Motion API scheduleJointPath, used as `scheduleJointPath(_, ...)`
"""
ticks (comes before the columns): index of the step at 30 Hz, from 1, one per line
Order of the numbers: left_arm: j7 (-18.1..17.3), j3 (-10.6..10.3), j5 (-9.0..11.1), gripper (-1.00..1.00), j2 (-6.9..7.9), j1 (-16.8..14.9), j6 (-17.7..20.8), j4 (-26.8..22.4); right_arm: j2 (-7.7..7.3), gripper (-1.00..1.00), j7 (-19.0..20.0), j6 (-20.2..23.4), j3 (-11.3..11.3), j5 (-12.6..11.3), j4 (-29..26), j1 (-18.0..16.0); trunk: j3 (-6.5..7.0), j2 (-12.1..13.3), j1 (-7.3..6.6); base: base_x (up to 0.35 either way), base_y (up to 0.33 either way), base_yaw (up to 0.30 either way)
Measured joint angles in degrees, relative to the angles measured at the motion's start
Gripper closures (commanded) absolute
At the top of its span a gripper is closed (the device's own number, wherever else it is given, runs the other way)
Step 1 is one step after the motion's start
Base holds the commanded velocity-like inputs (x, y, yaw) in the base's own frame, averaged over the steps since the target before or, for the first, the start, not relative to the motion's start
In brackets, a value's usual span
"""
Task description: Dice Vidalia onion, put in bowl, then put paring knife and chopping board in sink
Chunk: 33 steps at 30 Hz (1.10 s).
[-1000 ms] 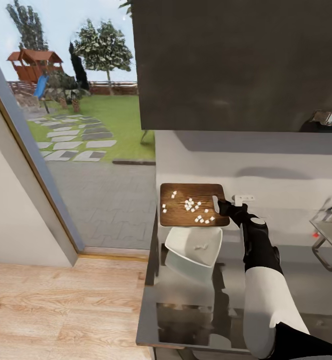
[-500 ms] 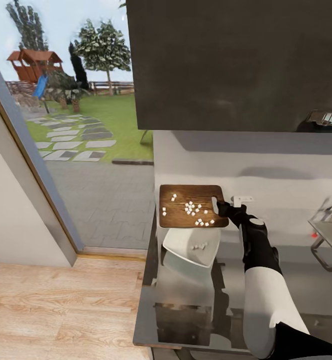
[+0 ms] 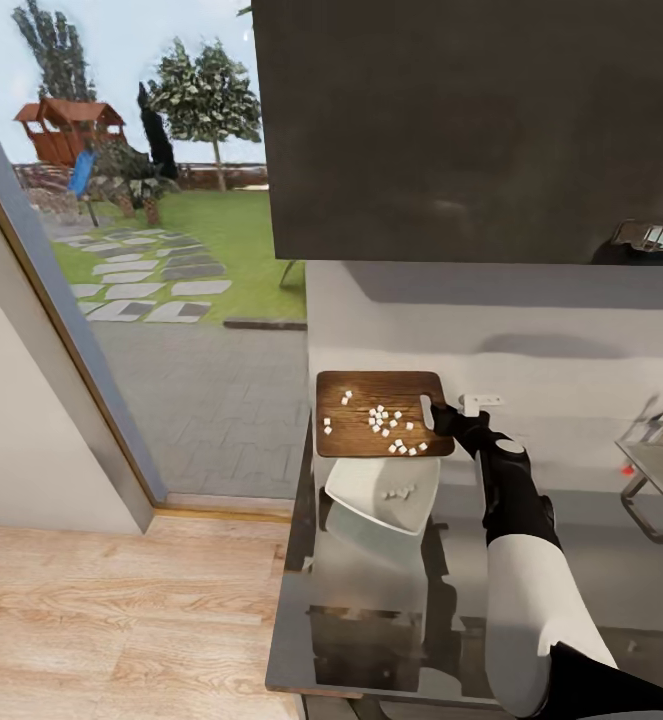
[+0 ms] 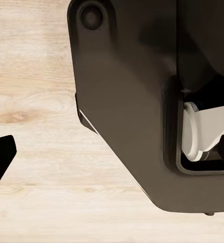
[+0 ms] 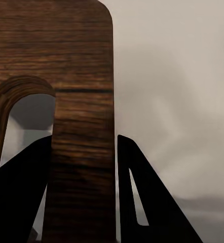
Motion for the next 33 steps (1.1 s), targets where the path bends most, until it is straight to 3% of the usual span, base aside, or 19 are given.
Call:
scheduleJointPath(8, 0.0, 0.0, 0.0, -1.00, -0.01, 0.0, 0.0, 0.0, 0.01, 1.00, 0.7, 0.0, -1.2, -0.1, 0.0, 0.0, 0.00, 0.0, 0.00, 0.000, -0.021, 0.000)
scheduleJointPath(33, 0.0, 0.0, 0.0, -1.00, -0.02, 0.0, 0.0, -0.1, 0.00, 1.00, 1.5, 0.0, -1.2, 0.0, 0.0, 0.0, 0.00, 0.0, 0.00, 0.000, -0.017, 0.000)
